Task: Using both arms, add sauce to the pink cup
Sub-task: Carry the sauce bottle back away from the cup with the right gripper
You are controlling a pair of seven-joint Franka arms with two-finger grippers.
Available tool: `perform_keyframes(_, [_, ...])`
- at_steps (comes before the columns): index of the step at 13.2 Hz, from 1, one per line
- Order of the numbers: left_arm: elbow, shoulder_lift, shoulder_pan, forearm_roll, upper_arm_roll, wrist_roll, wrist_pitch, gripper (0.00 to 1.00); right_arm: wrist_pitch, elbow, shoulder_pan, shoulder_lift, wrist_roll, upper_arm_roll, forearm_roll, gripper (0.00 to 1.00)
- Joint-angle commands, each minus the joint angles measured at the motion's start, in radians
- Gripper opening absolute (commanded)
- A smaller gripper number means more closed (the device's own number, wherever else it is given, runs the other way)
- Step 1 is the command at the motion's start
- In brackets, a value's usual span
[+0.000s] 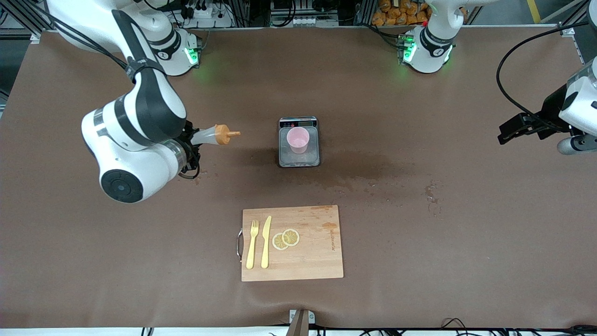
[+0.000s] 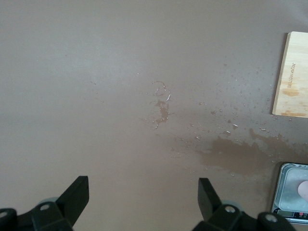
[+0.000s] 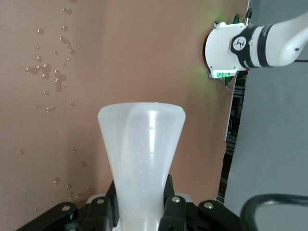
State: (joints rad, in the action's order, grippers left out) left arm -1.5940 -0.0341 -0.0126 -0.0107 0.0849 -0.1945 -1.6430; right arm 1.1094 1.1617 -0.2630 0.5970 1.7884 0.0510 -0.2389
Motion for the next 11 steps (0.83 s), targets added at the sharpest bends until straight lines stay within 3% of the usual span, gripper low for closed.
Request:
perform_keyframes(1, [-0.004, 0.003, -0.007, -0.018, 0.001, 0.018, -0.006, 1.00, -0.032, 0.042, 0.082, -0.063, -0.111, 0.013, -0.028, 0.00])
perform_keyframes(11, [-0.004, 0.002, -0.007, -0.018, -0.001, 0.018, -0.006, 1.00, -0.098, 0.084, 0.361, -0.060, -0.567, 0.012, -0.105, 0.00])
